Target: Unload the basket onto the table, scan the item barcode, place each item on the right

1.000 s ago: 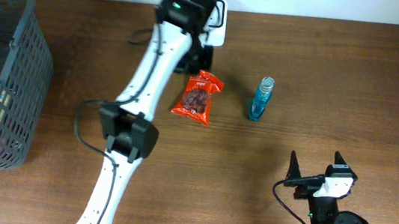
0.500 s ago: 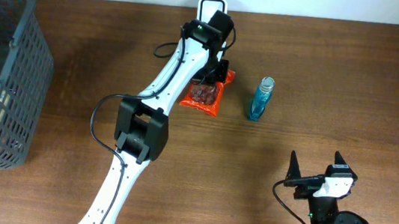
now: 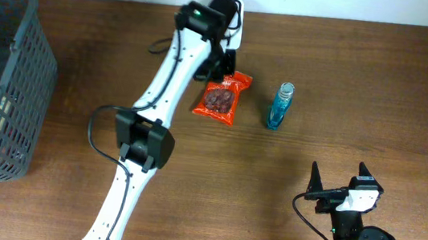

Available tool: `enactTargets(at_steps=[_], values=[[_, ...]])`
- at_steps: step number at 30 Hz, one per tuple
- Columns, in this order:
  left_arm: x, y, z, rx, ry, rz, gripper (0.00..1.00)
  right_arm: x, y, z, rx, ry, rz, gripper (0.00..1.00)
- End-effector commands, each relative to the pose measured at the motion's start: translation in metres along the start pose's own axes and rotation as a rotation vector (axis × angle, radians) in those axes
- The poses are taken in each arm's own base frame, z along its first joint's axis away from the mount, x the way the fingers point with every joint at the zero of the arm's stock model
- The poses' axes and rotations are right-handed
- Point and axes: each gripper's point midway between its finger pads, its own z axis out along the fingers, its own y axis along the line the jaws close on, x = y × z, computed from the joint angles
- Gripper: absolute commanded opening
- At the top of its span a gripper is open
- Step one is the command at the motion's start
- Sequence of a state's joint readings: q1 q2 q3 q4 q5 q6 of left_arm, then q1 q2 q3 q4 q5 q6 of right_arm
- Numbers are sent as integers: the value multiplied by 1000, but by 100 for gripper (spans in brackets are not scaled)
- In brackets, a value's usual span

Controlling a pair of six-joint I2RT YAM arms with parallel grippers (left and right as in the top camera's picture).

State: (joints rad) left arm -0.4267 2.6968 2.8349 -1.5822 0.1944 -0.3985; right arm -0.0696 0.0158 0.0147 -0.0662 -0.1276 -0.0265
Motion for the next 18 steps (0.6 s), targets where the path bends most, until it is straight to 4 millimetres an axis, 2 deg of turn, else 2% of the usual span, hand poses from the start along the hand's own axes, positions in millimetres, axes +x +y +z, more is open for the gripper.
enactTargets(at_steps=[1, 4, 7, 9, 11, 14, 16, 18], values=[[24, 5, 37, -81, 99, 2, 0, 3, -2, 0, 11, 4, 5, 98], [37, 12, 61, -95, 163, -7, 0, 3, -2, 0, 11, 4, 5, 98], [45, -2, 58, -17, 201, -17, 0, 3, -2, 0, 11, 4, 5, 98], [43, -20, 42, 73, 192, -13, 0, 3, -2, 0, 11, 4, 5, 98], [32, -32, 18, 127, 133, 3, 0, 3, -2, 0, 11, 4, 5, 99], [0, -47, -28, 200, -41, 28, 0, 3, -2, 0, 11, 4, 5, 98], [-28, -46, -45, 209, -164, 0, 0, 3, -2, 0, 11, 4, 5, 98], [-37, -34, -43, 158, -199, -34, 0, 3, -2, 0, 11, 4, 5, 98]])
